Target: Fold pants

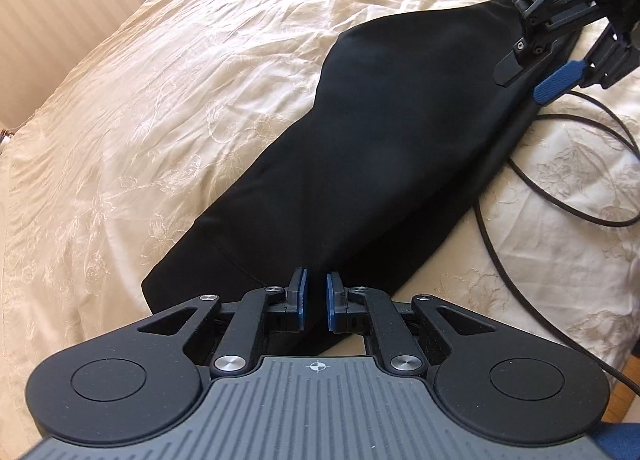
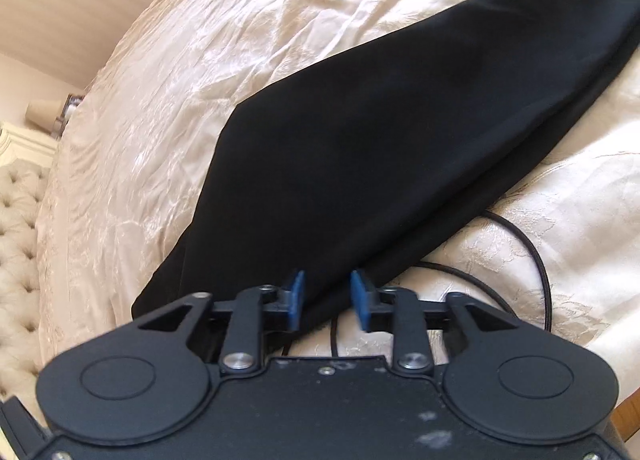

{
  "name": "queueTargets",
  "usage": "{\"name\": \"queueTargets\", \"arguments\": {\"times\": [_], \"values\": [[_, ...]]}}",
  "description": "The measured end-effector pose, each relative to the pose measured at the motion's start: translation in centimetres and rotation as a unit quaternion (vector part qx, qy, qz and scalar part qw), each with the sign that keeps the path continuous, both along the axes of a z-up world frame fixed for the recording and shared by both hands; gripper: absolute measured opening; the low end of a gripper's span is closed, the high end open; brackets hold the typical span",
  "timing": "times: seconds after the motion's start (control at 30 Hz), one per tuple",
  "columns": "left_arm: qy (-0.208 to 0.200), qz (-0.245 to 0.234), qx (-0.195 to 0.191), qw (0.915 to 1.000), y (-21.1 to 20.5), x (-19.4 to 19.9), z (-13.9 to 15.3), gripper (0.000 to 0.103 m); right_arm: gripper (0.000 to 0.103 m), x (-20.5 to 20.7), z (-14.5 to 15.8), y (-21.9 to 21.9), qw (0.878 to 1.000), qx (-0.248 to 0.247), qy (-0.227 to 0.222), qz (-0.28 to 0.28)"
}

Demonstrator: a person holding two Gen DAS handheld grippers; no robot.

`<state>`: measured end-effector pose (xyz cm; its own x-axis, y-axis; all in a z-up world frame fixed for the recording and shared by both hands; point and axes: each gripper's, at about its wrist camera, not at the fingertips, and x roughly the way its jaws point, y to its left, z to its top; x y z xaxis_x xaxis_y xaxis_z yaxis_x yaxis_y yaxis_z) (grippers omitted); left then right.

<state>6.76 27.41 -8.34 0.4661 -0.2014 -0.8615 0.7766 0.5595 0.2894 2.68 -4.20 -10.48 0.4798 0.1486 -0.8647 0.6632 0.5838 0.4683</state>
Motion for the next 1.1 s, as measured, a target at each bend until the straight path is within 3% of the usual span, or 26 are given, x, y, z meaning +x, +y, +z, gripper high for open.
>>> {"name": "queueTargets", "arguments": {"times": [0.2, 0.27, 0.3, 0.33, 0.53, 0.67, 0.8, 0.93, 1.1], "values": [[0.002, 0.0, -0.004, 1.0, 0.1, 0.3, 0.1, 0.01, 0.046, 0.4, -2.5, -1.7, 0.999, 0.013, 0.01, -0.05], [0.001, 0.0, -0.007, 1.0, 0.2, 0.3, 0.2, 0.01, 0.022, 0.5, -3.0, -2.0, 0.998, 0.021, 0.015, -0.059], [0.004, 0.001, -0.007, 1.0, 0.1, 0.3, 0.1, 0.01, 0.005, 0.5, -3.3, -2.1, 0.997, 0.025, 0.017, -0.066], [0.003, 0.0, -0.007, 1.0, 0.1, 0.2, 0.2, 0.01, 0.003, 0.4, -3.2, -2.2, 0.997, 0.028, 0.014, -0.071], [0.015, -0.009, -0.01, 0.9998, 0.5, -0.4, 0.5, 0.01, 0.003, -1.2, 0.0, -1.3, 0.999, -0.021, 0.002, -0.034], [0.037, -0.022, 0.007, 0.9991, 0.2, -0.8, -1.4, 0.012, 0.003, -1.8, -1.7, -1.4, 0.998, -0.015, 0.047, -0.025], [0.062, 0.015, 0.004, 0.998, -0.1, 0.1, -2.1, 0.015, 0.012, -1.2, -2.7, -1.4, 0.998, 0.003, 0.054, -0.027], [0.095, 0.06, -0.025, 0.9933, 1.0, 1.0, -0.7, 0.024, 0.026, -1.6, -0.9, -2.1, 0.999, -0.011, 0.045, 0.001], [0.111, 0.112, -0.057, 0.9859, 2.2, 1.5, 1.7, 0.025, 0.028, -4.5, 2.2, -5.0, 0.998, -0.056, 0.024, 0.014]]}}
